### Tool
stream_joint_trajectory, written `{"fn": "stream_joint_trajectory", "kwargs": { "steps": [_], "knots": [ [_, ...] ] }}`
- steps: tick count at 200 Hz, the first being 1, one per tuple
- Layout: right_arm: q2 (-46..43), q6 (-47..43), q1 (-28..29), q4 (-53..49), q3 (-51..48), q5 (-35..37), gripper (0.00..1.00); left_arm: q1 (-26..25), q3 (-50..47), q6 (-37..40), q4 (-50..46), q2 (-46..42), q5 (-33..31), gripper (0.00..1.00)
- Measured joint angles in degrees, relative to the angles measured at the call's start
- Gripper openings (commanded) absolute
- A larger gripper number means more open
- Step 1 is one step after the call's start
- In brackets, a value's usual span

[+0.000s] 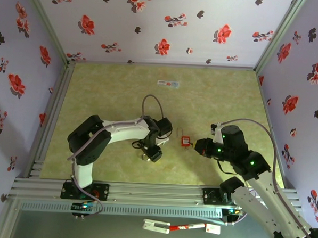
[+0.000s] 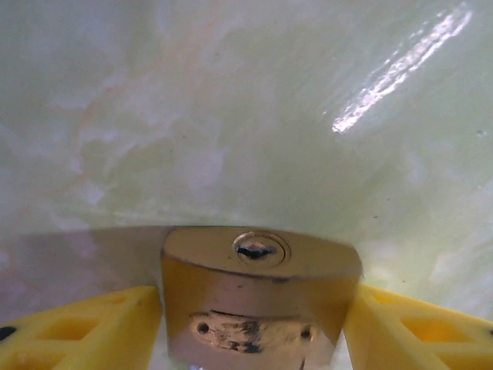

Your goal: Unlock with the key

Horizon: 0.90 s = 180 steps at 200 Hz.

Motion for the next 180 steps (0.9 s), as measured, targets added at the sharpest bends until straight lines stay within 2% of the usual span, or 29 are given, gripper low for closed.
{"fn": "stream_joint_trajectory", "kwargs": {
  "steps": [17,43,75,95,115,143,180],
  "knots": [
    [-0.11,-0.02,0.00,-0.02,0.00,0.00,0.00,-0.46,0.00,-0.85,0.02,0.04,-1.53,0.55],
    [-0.37,-0.04,0.00,-0.04,0.00,0.02,0.00,-0.55,-0.07,-1.66,0.09,0.04,-2.19,0.55],
    [-0.48,-0.04,0.00,-0.04,0.00,0.02,0.00,-0.59,-0.15,-1.99,0.28,-0.31,-1.88,0.62],
    [-0.48,-0.04,0.00,-0.07,0.00,0.11,0.00,-0.44,-1.44,-2.08,1.60,-1.77,-0.09,0.67],
    [-0.70,-0.04,0.00,-0.07,0.00,0.31,0.00,0.31,-3.78,-2.34,3.30,-3.91,4.76,0.68],
    [-0.85,-0.04,0.00,-0.09,0.00,0.46,0.00,2.36,-6.75,-2.84,4.17,-7.17,10.08,0.67],
    [-0.87,-0.04,0.00,-0.09,0.00,0.57,0.00,5.44,-7.02,-3.54,4.42,-8.22,11.41,0.64]
  ]
}}
